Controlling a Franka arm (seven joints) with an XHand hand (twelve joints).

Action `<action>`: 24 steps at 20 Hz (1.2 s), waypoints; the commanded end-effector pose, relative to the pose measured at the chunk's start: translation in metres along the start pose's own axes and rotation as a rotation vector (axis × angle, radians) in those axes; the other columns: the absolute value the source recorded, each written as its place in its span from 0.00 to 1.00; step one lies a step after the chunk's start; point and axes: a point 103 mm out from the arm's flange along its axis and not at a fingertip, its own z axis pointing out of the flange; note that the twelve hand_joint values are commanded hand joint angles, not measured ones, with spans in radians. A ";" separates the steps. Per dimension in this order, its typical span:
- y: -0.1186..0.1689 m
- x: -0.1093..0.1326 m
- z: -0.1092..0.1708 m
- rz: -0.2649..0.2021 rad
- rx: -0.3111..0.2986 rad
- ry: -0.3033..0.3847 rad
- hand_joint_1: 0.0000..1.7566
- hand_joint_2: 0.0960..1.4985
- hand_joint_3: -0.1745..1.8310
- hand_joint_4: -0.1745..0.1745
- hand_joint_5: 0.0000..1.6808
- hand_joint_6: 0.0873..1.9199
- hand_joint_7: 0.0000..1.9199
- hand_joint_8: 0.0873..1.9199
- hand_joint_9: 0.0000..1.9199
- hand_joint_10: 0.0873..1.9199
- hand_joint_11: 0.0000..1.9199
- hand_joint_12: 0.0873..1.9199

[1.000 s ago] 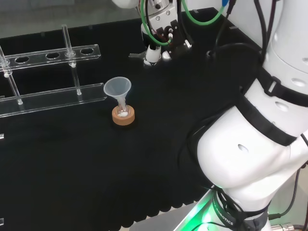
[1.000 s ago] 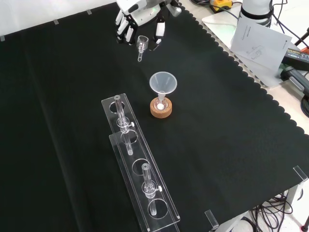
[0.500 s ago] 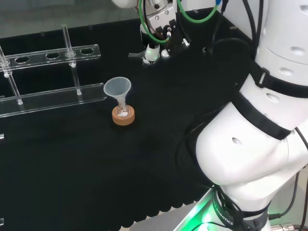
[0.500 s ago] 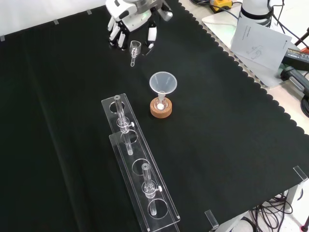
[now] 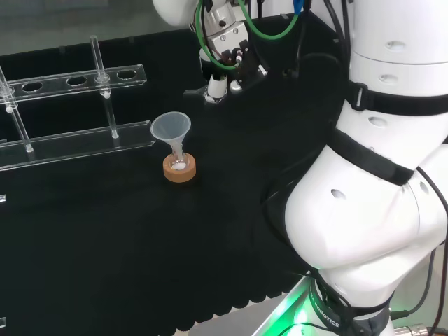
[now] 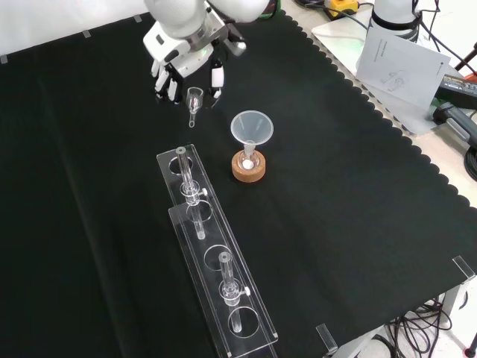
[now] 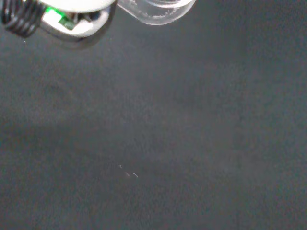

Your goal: Put the weighing funnel back on the table.

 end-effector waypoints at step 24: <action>0.080 0.030 0.063 -0.132 0.071 0.001 0.62 0.41 0.45 1.00 0.69 0.45 0.31 0.31 0.51 0.13 0.40 0.54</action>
